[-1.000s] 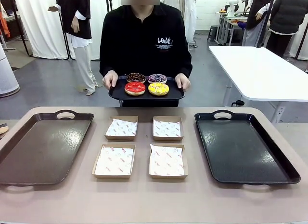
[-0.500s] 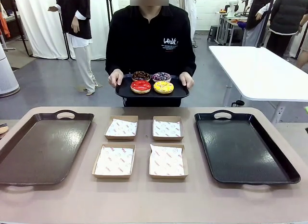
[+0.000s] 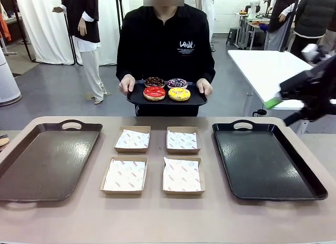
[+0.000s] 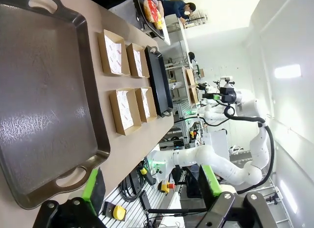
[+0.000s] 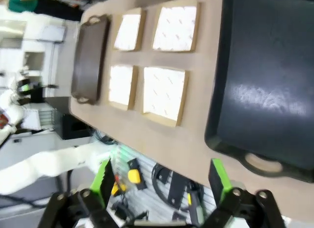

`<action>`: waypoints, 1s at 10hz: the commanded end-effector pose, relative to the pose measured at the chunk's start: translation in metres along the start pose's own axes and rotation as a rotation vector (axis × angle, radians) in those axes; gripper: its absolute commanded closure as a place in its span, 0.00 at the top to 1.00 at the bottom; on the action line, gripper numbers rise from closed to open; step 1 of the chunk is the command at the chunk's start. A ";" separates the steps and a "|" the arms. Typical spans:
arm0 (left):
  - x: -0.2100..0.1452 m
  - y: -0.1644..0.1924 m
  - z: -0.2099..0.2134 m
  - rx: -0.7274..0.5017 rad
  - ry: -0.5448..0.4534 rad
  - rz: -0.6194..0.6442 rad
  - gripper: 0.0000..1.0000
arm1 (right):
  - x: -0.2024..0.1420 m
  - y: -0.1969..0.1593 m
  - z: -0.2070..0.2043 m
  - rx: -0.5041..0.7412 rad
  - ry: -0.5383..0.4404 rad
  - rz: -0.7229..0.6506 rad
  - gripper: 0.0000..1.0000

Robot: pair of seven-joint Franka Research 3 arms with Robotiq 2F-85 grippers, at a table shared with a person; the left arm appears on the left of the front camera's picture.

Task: Individually package the donuts and arrange them on the tray.
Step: Pick up one Paper togo box.

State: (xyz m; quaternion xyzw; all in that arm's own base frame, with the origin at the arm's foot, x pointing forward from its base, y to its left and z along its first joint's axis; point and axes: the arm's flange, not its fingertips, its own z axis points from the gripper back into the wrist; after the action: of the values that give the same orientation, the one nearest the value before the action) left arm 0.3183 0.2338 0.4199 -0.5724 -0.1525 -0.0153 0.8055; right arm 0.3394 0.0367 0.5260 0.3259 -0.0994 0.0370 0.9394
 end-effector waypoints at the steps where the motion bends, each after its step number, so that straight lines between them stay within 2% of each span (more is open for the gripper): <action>1: 0.000 -0.001 0.002 -0.009 -0.012 -0.005 1.00 | 0.027 0.015 -0.040 -0.119 0.031 -0.056 1.00; 3: 0.000 -0.001 0.002 -0.009 -0.012 -0.005 1.00 | 0.031 0.030 -0.093 -0.244 0.048 -0.061 1.00; 4: 0.000 -0.001 0.002 -0.009 -0.012 -0.005 1.00 | 0.033 0.035 -0.116 -0.263 0.060 -0.096 1.00; 6: 0.000 -0.001 0.002 -0.009 -0.012 -0.005 1.00 | 0.018 0.037 -0.150 -0.342 0.076 -0.100 1.00; 8: 0.000 -0.001 0.002 -0.009 -0.012 -0.005 1.00 | -0.018 0.044 -0.183 -0.420 0.111 -0.043 1.00; 10: 0.000 -0.001 0.002 -0.009 -0.012 -0.005 1.00 | -0.030 0.039 -0.202 -0.451 0.125 -0.035 1.00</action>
State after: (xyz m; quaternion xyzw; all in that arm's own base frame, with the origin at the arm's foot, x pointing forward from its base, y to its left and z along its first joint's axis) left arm 0.3183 0.2340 0.4199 -0.5724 -0.1527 -0.0149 0.8055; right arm 0.3427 0.1934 0.3969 0.1200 -0.0310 0.0305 0.9918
